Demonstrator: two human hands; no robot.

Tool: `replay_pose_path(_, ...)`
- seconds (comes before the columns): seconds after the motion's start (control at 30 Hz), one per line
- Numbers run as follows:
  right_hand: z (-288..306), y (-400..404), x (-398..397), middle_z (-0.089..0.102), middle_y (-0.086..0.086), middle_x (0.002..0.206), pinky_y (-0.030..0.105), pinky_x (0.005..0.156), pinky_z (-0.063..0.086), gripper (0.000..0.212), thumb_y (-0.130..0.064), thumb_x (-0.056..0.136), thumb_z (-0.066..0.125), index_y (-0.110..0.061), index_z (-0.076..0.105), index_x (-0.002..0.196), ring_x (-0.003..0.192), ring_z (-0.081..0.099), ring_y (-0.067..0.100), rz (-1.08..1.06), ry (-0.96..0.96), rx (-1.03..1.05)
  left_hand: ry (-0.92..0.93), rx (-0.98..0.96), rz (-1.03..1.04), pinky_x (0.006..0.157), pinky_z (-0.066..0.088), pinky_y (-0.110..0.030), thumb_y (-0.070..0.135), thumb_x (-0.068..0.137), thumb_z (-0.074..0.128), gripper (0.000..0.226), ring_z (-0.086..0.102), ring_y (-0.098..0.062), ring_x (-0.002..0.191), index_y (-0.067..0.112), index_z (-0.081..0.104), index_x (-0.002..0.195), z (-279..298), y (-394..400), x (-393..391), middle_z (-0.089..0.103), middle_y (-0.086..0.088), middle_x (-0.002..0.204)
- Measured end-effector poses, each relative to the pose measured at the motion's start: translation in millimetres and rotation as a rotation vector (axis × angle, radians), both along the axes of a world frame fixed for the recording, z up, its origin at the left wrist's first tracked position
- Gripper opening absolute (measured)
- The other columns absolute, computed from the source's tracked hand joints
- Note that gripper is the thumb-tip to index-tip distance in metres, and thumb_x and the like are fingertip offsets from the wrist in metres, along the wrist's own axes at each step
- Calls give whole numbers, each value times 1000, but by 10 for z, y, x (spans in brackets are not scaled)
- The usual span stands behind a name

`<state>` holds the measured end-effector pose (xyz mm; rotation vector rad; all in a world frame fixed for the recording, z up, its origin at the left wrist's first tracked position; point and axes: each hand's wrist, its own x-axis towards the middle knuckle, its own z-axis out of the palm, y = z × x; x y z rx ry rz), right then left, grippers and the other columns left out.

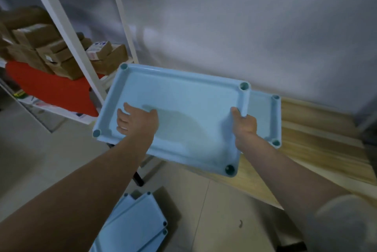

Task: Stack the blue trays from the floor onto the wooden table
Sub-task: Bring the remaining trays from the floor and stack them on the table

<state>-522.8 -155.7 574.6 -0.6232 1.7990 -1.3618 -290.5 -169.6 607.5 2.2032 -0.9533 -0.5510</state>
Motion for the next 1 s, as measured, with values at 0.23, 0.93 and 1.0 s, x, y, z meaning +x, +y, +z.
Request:
replay_pose_path(0.23,120,-13,-636,48,1,73,34,69,40,35,-43,93,56,-9,52,100,72,51,24,-114,-8,60,480,123,66,90,47,-41,37,85,56,56,56,-35,101,0,45,126,-223,-71,-183,52,-16,115)
replay_pose_path(0.93,273,-152,-966,60,-1,126,37,113,22,78,-80,77,37,-24,59,126,124,46,18,566,1293,-29,1299,14,-187,49,58,-40,3,96,52,5,64,-27,72,-1,53,94,-172,-820,-1347,63,-18,87)
replay_pose_path(1.0,178,-142,-982,60,-3,121,35,111,22,81,-82,72,34,-24,59,124,119,48,17,661,1367,8,1278,19,-211,46,58,-39,4,96,53,5,64,-28,72,-1,54,94,-194,-891,-1373,63,-18,87)
